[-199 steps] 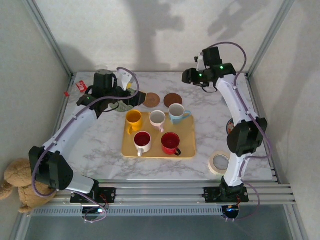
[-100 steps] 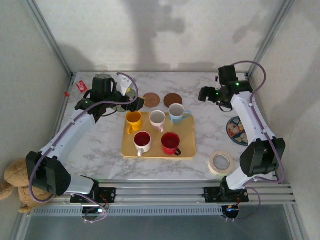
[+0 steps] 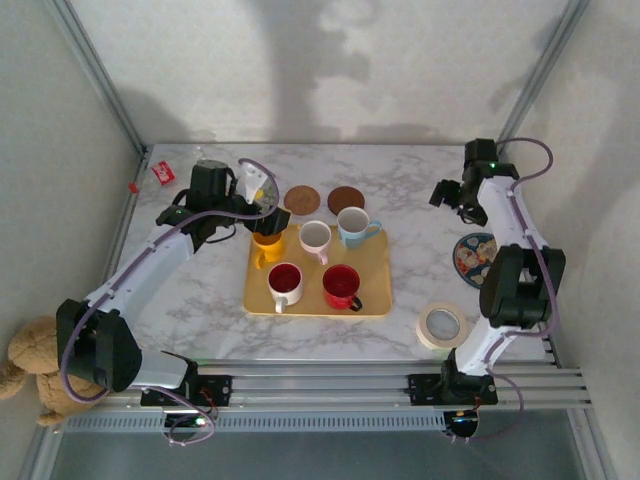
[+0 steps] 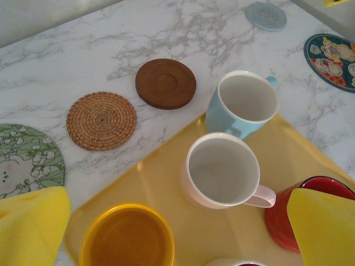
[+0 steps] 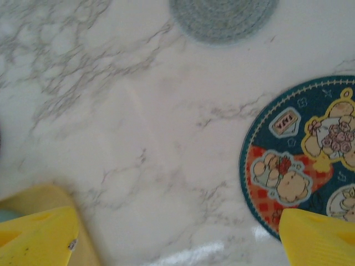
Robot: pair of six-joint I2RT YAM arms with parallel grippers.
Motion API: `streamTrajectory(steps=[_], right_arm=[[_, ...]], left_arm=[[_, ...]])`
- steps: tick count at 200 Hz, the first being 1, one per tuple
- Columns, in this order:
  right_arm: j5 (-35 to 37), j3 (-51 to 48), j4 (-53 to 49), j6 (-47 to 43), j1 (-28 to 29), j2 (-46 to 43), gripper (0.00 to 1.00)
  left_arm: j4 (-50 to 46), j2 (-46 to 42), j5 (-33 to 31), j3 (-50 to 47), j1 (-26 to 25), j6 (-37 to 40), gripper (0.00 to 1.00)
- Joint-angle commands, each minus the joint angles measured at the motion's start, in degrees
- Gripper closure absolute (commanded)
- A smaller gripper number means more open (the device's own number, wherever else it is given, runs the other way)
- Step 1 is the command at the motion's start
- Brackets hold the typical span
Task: Place the cup by the coaster
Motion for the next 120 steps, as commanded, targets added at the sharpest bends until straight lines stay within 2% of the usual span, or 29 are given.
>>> streamTrajectory(steps=[1,30,52,90,120], right_arm=[[0.85,4.46,1.78,0.52,-1.39,3.98,0.11],[1.09,10.57,1.05,0.58,-2.56,11.15,0.2],[0.79,15.17,0.36,1.66,-3.38,15.77,0.3],[1.35,24.07,-2.68,1.31,-3.88,23.53,0.53],[2.77,29.29,-4.52,0.9,-4.28,27.85,0.74]], left_arm=[[2.0,-0.8,1.86,-0.54,-0.52,0.04,0.0],[1.43,-0.52,1.45,-0.19,-0.51,0.42,0.0],[0.52,-0.69,0.26,-0.1,-0.43,1.34,0.0],[-1.03,0.35,0.51,0.47,-0.34,1.6,0.0],[-0.7,1.34,0.08,0.86,-0.34,1.15,0.0]])
